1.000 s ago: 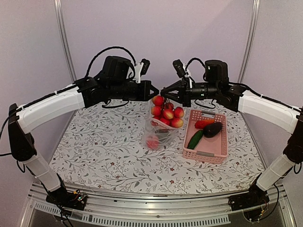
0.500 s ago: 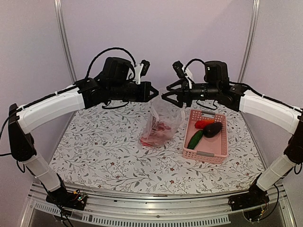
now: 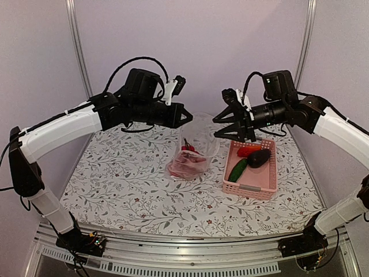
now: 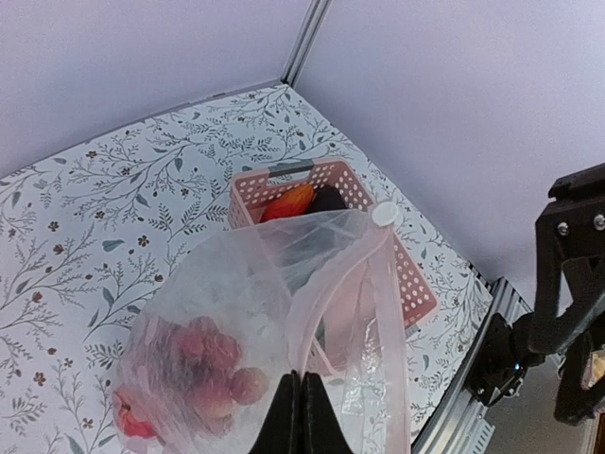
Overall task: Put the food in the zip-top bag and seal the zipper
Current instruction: Adjust the zipper food storage bag at the center of the board.
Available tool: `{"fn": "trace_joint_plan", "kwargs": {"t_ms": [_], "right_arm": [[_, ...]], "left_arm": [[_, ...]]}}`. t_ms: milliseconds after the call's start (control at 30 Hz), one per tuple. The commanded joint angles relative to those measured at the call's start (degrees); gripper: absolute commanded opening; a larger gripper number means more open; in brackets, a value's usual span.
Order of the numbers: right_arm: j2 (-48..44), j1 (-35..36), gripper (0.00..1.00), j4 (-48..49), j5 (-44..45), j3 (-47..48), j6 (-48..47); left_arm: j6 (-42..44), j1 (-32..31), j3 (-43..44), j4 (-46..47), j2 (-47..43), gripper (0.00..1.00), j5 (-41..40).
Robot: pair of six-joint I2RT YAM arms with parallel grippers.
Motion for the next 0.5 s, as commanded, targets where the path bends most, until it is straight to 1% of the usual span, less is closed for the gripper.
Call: {"fn": "trace_joint_plan", "kwargs": {"t_ms": [0, 67, 100, 167, 267, 333, 400, 433, 467], "right_arm": [[3.9, 3.3, 0.43, -12.6, 6.9, 1.4, -10.6], [6.1, 5.1, 0.41, -15.0, 11.2, 3.1, -12.6], [7.7, 5.9, 0.41, -15.9, 12.9, 3.7, -13.7], [9.4, 7.3, 0.46, -17.6, 14.8, 4.9, -15.4], [11.6, 9.7, 0.58, -18.7, 18.3, 6.2, -17.9], [12.9, 11.5, 0.63, -19.6, 21.0, 6.7, -19.2], [14.0, 12.8, 0.63, -19.5, 23.8, 7.2, -19.4], [14.5, 13.3, 0.59, -18.9, 25.1, 7.5, -19.2], [15.4, 13.7, 0.53, -18.6, 26.1, 7.9, -18.3]], "left_arm": [[5.0, 0.3, 3.7, -5.4, 0.4, 0.0, 1.5], [6.4, 0.3, 4.5, -7.2, 0.6, 0.0, 1.4], [7.0, 0.3, 4.5, -7.8, 0.6, 0.0, 1.5], [8.0, 0.3, 4.4, -8.6, 0.4, 0.0, 1.6], [8.9, 0.4, 3.9, -9.4, 0.2, 0.0, 1.6], [9.6, 0.4, 3.7, -9.6, 0.1, 0.0, 1.8], [10.2, 0.5, 3.5, -9.8, 0.1, 0.0, 2.1], [10.6, 0.5, 3.4, -9.8, 0.0, 0.0, 2.2], [11.0, 0.6, 3.2, -9.8, 0.0, 0.0, 2.3]]}}
